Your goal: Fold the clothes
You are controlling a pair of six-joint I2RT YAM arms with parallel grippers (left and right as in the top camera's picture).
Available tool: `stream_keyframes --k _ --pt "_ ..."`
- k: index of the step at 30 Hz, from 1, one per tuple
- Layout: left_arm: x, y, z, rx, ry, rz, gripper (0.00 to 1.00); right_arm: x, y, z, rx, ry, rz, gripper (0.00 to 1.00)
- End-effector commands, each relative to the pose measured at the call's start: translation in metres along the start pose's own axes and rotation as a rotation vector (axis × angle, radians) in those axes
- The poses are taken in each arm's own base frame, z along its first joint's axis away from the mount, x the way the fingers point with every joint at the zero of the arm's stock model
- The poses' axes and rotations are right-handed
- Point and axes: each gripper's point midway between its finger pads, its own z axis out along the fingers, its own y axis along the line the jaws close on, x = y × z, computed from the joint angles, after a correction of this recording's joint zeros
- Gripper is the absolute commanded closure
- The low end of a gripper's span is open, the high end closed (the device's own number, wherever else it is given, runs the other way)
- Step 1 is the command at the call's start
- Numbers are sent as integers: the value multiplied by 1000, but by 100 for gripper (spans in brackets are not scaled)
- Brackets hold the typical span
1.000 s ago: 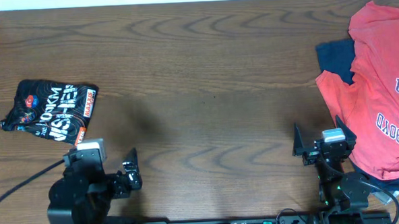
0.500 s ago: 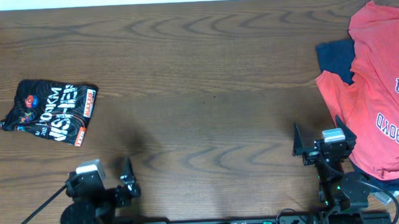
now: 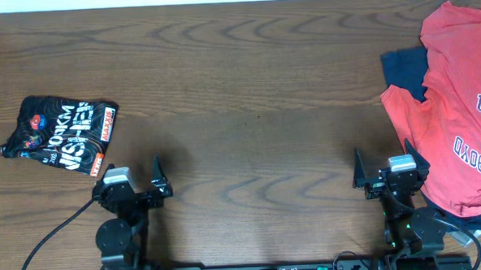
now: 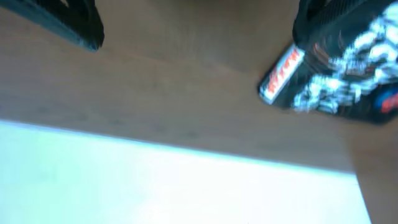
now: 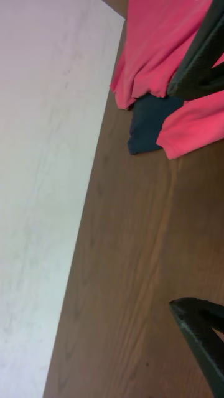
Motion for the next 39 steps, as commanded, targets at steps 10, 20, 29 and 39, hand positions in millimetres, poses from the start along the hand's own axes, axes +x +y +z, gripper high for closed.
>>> stream_keyframes --k 10,20,29,39 --pt "15 5 3 -14 26 70 2 0 3 0 -16 -3 -7 1" --pt "15 5 3 -14 28 70 2 0 3 0 -16 -3 -7 1" --pt "15 5 3 -14 27 70 2 1 4 0 -16 -2 -7 1" --pt "15 5 3 -14 27 70 2 1 4 0 -16 -1 -7 1"
